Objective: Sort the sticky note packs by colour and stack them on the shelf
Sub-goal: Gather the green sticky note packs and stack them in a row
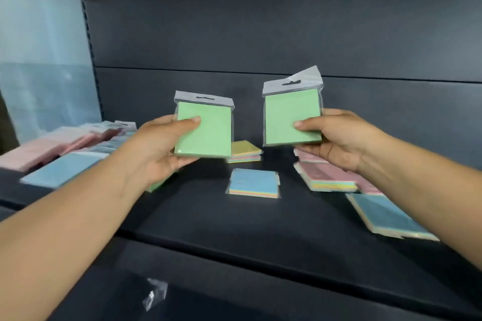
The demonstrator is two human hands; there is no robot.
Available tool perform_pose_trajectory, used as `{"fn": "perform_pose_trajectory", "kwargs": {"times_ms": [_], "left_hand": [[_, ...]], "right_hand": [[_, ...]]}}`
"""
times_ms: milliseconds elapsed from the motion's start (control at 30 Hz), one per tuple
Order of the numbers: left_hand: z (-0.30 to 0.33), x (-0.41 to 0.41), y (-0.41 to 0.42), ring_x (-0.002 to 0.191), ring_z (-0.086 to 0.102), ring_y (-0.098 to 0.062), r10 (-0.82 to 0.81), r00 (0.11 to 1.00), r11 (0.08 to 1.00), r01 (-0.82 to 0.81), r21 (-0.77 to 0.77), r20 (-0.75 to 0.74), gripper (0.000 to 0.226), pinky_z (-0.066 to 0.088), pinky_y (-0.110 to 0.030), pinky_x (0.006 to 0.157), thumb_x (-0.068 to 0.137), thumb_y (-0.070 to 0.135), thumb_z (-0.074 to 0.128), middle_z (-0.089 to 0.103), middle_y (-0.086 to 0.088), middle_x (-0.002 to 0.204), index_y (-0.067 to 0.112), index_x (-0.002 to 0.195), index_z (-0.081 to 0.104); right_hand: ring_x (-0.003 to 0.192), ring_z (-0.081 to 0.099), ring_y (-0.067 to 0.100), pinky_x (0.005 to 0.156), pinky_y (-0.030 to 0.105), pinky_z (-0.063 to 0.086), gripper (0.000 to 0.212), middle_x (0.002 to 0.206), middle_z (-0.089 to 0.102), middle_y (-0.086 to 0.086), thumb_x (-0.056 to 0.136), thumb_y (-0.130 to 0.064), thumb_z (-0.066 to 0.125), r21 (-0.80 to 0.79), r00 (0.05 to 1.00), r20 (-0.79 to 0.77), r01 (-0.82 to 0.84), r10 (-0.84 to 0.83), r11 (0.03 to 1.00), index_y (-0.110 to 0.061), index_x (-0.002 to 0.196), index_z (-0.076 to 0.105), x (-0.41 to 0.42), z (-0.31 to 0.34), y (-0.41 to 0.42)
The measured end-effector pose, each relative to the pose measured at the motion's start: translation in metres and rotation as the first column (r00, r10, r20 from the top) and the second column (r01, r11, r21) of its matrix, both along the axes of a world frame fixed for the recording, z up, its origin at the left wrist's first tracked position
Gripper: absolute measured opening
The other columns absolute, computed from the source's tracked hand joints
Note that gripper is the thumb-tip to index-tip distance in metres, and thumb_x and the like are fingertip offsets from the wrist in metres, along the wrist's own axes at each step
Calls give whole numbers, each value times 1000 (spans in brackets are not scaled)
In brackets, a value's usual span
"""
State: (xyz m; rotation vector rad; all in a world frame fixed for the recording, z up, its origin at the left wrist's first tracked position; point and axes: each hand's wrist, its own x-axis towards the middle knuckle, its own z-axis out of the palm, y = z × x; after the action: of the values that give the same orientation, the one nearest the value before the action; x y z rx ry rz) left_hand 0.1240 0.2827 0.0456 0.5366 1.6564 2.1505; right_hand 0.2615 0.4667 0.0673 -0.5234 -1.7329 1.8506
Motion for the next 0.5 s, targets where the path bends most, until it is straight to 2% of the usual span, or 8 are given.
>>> {"fn": "perform_pose_trajectory", "kwargs": {"times_ms": [67, 133, 233, 400, 500], "left_hand": [[1, -20, -31, 76, 66, -13, 10, 999, 999, -12, -35, -52, 4, 57, -29, 57, 87, 14, 61, 70, 0, 83, 18, 88, 62], [1, -41, -59, 69, 67, -9, 11, 997, 998, -16, -65, -78, 5, 55, -25, 57, 86, 13, 62, 71, 3, 75, 17, 85, 62], [-2, -73, -99, 56, 68, -6, -59, 996, 992, 51, -118, -72, 7, 54, -19, 47, 87, 10, 60, 71, 6, 61, 16, 85, 61], [-19, -102, -125, 63, 70, -9, -236, 971, 923, 212, -322, -36, 16, 55, -21, 49, 86, 3, 59, 74, 2, 72, 16, 96, 61], [-28, -104, -120, 53, 69, -10, -331, 943, 869, 322, -376, 44, 16, 56, -22, 48, 88, -4, 54, 72, 0, 63, 10, 85, 59]], "right_hand": [[71, 61, 13, 61, 27, 54, 19, 81, 65, 2, 84, 6, 58, 25, 999, 18, 38, -38, 999, -13, 81, 59, -17, -3, -29], [71, 61, 14, 66, 27, 52, 18, 80, 65, 2, 83, 6, 59, 21, 997, 22, 68, -69, 997, -13, 80, 59, -31, -7, -53], [73, 63, 16, 65, 28, 53, 17, 82, 66, 4, 83, 7, 59, -22, 994, 33, 102, -102, 994, -10, 83, 59, -50, -14, -86], [75, 62, 16, 63, 28, 51, 19, 82, 64, 4, 84, 9, 57, -67, 988, 49, 147, -144, 987, -10, 80, 56, -67, -24, -127], [74, 61, 15, 59, 27, 49, 19, 82, 64, 3, 84, 9, 56, -73, 985, 63, 163, -158, 984, -10, 83, 57, -71, -26, -139]]}}
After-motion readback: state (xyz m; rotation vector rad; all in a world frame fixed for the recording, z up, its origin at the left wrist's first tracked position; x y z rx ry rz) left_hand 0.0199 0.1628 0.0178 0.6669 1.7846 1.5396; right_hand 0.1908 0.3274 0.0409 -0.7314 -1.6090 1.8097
